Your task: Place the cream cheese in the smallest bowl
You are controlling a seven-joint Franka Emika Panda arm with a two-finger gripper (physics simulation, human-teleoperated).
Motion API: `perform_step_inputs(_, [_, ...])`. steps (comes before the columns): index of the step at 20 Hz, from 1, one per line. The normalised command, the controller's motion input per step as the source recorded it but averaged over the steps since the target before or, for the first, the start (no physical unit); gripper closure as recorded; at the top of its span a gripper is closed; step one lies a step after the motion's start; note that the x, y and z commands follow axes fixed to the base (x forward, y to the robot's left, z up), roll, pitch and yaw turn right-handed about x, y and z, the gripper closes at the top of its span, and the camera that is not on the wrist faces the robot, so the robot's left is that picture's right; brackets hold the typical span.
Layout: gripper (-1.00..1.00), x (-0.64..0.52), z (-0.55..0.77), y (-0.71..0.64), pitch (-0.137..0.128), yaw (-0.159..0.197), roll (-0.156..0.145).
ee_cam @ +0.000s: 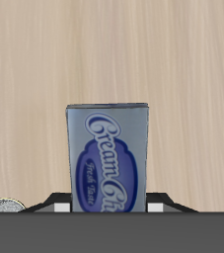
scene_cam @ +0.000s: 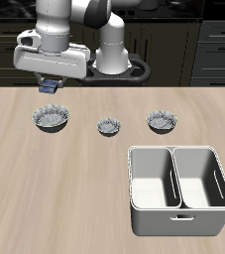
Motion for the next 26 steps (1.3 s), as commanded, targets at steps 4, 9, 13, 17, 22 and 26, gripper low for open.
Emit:
perform_step_inputs(4, [1.00,-0.35,-0.07,0.01,-0.016,-0.010,-0.020])
perform_step_inputs(9, [1.00,-0.37,0.02,0.01,-0.045,0.006,-0.020])
perform_step_inputs(13, [1.00,-0.56,0.03,0.23,-0.029,0.033,0.008])
perform_step_inputs(17, [1.00,-0.35,0.03,0.13,-0.028,0.003,0.014])
perform_step_inputs(22, [1.00,-0.34,-0.05,0.18,-0.014,0.019,0.023])
perform_step_inputs(26, [1.00,-0.28,-0.05,0.15,-0.034,0.000,-0.016])
